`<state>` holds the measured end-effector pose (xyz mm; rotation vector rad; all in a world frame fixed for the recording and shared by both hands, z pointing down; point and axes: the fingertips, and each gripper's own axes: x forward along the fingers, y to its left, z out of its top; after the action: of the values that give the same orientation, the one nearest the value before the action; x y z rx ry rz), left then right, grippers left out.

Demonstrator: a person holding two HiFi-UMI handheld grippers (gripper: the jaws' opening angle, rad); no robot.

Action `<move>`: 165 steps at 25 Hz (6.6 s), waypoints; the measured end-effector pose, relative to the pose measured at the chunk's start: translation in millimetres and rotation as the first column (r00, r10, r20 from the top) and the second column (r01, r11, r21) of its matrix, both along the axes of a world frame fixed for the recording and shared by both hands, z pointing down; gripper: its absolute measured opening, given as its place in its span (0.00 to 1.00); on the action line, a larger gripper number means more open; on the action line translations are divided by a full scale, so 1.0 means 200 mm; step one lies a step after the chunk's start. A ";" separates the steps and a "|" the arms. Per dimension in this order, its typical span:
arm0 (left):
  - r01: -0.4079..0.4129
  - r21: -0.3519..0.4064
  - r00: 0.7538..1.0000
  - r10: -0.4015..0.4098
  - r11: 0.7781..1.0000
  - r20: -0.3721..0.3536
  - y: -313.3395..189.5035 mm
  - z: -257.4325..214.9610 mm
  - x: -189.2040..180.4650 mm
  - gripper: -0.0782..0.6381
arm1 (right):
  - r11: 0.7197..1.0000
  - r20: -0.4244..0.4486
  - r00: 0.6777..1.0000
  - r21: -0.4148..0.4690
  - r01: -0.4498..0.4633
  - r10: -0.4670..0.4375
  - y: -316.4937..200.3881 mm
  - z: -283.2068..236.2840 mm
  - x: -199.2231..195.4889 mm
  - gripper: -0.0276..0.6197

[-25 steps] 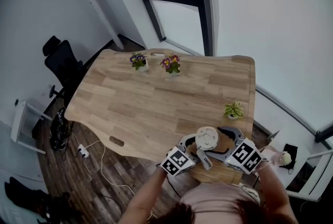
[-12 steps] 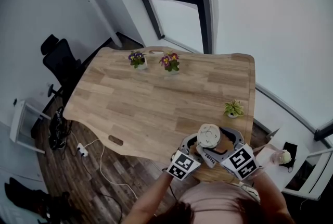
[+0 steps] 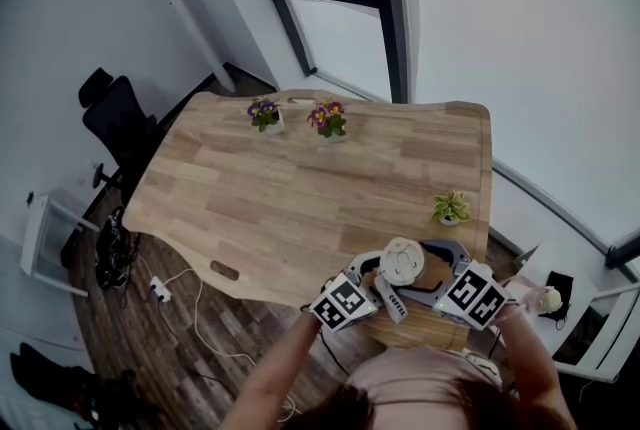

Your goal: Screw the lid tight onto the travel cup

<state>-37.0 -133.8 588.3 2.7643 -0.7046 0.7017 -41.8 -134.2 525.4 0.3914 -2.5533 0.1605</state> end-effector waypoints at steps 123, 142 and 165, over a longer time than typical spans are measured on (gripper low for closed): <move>0.266 -0.020 0.964 -0.266 0.964 -0.017 -0.06 0.08 0.03 0.55 | 0.958 0.159 0.948 0.036 -0.285 0.276 -0.09 -0.05 0.06 0.59; 0.212 -0.040 0.977 -0.213 0.977 -0.026 -0.05 0.10 0.04 0.54 | 0.976 0.144 0.966 0.015 -0.217 0.213 -0.08 -0.03 0.05 0.59; 0.184 -0.043 0.983 -0.183 0.982 0.026 -0.04 0.13 0.06 0.53 | 0.948 0.151 0.940 0.048 -0.315 0.305 -0.07 -0.04 0.08 0.59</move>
<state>-24.6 -142.6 614.7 2.6115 -0.9217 0.7010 -25.6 -148.4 517.0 0.8391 -2.6258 0.2197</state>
